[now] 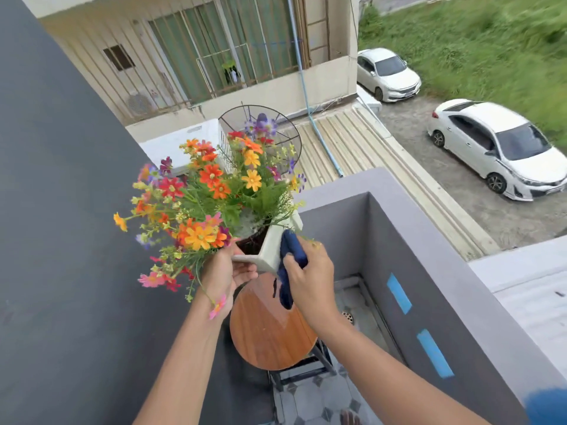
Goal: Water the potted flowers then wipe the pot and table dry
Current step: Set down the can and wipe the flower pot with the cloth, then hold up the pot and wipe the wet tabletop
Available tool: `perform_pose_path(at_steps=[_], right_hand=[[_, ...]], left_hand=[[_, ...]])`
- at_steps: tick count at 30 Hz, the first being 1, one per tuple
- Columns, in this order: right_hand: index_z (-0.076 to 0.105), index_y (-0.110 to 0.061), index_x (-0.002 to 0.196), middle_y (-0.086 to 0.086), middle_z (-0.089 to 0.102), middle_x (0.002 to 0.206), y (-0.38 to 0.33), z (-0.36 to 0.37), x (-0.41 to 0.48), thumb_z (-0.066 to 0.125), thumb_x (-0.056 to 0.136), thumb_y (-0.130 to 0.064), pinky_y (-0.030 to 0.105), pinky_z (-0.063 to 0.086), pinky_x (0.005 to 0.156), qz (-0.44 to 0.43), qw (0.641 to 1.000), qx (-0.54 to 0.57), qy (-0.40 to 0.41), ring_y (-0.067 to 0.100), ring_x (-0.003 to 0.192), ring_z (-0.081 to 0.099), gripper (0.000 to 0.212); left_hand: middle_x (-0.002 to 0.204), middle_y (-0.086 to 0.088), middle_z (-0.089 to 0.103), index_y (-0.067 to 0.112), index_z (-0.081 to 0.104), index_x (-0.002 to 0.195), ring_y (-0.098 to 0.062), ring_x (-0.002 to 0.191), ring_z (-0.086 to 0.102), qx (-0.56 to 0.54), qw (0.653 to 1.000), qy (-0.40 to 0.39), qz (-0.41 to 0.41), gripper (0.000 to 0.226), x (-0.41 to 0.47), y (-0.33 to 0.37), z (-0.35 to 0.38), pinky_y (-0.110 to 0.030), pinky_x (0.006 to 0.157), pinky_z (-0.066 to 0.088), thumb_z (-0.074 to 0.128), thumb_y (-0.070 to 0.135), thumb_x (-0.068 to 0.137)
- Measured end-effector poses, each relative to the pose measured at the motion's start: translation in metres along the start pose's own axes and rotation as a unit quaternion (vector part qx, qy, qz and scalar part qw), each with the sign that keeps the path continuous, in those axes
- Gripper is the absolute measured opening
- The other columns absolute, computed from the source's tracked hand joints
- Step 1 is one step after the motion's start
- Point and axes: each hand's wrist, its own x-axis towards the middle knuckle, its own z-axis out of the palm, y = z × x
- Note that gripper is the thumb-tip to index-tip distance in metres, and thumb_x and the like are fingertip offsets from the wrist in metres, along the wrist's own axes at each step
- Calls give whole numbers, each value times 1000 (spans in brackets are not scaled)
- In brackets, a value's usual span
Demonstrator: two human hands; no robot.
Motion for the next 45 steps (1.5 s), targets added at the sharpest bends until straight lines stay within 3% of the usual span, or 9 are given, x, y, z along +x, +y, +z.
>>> perform_pose_path(at_steps=[5,11,16,21,23,28,33,38,45], right_hand=[[44,-8,66,-8,38,45,-22,-5,12,52,91,4,22,33,47,-10,996,85,41,4,39,36,29],[45,-39,64,-2,48,80,-7,-9,77,59,92,-7,27,34,66,-18,994,34,99,15,75,46,45],[57,-16,78,5,49,86,24,7,78,55,94,-2,10,35,59,-6,999,-30,36,-5,70,53,21],[49,1,67,13,60,64,90,33,53,52,90,-3,21,42,47,46,990,-108,-85,6,53,59,23],[42,-11,61,3,54,55,117,46,49,50,86,-1,25,41,44,60,977,-153,-136,4,46,55,28],[33,-27,64,1,39,76,184,87,40,52,81,-5,30,40,51,60,924,-260,-275,20,64,46,33],[57,-9,87,5,44,86,233,136,12,59,83,-7,33,32,70,-4,840,-351,-413,28,82,49,5],[54,-24,135,11,53,127,286,152,-25,68,81,-41,53,40,90,-132,709,-496,-483,35,114,48,58],[39,-36,148,10,26,160,308,148,0,63,88,-53,63,25,110,-230,658,-494,-520,39,145,22,67]], left_hand=[[63,-15,57,9,48,70,-10,40,58,29,999,-21,-2,32,1,-8,7,-21,42,52,38,14,100],[63,-19,60,6,49,64,-20,49,59,18,999,-41,-28,35,-5,-20,-1,-24,45,53,40,12,97],[66,-18,59,6,49,63,-19,51,60,4,1000,-5,-31,32,13,-19,-10,-22,49,56,42,9,94],[69,-17,58,8,48,67,-17,51,61,-15,999,25,-33,26,56,-15,-20,-22,50,56,40,7,92],[67,-16,57,9,47,68,-21,56,59,-12,999,31,-31,26,74,-13,-25,-22,49,56,40,6,92],[53,-10,54,10,43,67,-10,41,60,3,999,8,-47,32,115,-17,-37,-20,49,54,35,0,97],[38,0,56,9,42,64,-6,38,58,-7,997,3,-82,36,141,-29,-46,-20,50,53,34,-7,95],[58,-14,57,7,46,63,-19,53,58,-20,990,54,-128,32,157,-39,-55,-21,46,54,38,1,93],[45,-6,60,8,46,62,-12,43,60,-40,990,36,-128,35,172,-40,-66,-21,50,54,37,-2,95]])
